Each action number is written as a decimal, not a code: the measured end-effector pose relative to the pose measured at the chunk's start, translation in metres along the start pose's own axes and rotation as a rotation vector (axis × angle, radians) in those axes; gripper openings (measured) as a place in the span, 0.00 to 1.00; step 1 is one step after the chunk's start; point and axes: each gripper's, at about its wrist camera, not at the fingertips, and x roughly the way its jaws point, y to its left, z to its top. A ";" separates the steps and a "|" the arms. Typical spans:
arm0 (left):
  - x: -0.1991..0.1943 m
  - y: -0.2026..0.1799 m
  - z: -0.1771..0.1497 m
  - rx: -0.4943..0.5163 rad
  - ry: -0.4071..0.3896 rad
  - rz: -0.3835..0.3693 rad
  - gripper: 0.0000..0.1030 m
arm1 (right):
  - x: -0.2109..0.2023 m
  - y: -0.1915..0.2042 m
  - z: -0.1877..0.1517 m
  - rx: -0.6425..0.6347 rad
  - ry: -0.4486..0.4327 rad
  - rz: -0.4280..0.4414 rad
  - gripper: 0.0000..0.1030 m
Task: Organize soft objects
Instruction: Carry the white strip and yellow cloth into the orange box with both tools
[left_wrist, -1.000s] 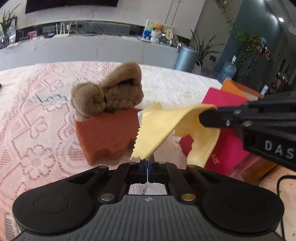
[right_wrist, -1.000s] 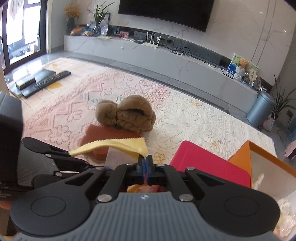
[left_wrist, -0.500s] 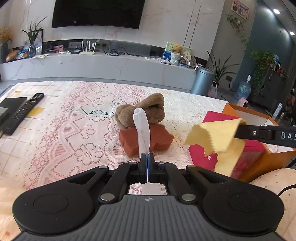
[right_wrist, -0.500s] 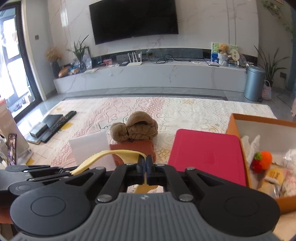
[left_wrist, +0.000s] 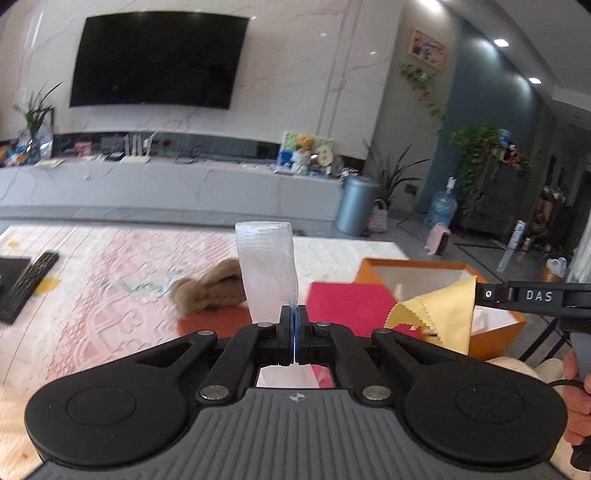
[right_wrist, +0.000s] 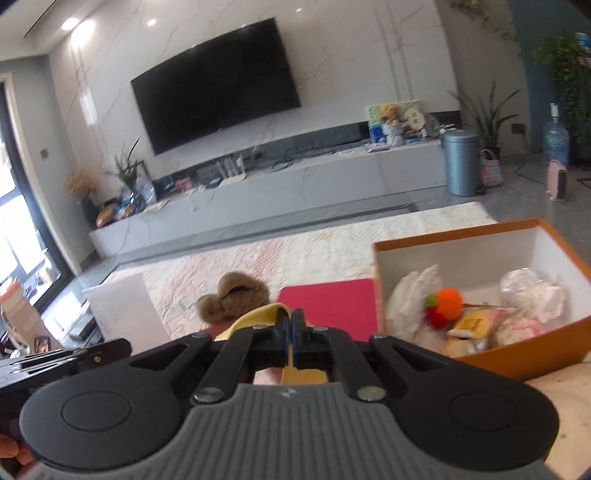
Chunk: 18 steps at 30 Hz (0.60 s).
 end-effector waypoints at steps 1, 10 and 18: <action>0.001 -0.008 0.003 0.013 -0.007 -0.019 0.00 | -0.006 -0.007 0.003 0.010 -0.013 -0.011 0.00; 0.036 -0.079 0.036 0.110 -0.015 -0.213 0.00 | -0.043 -0.074 0.036 0.064 -0.099 -0.124 0.00; 0.103 -0.121 0.052 0.134 0.093 -0.325 0.00 | -0.028 -0.120 0.052 0.128 -0.089 -0.148 0.00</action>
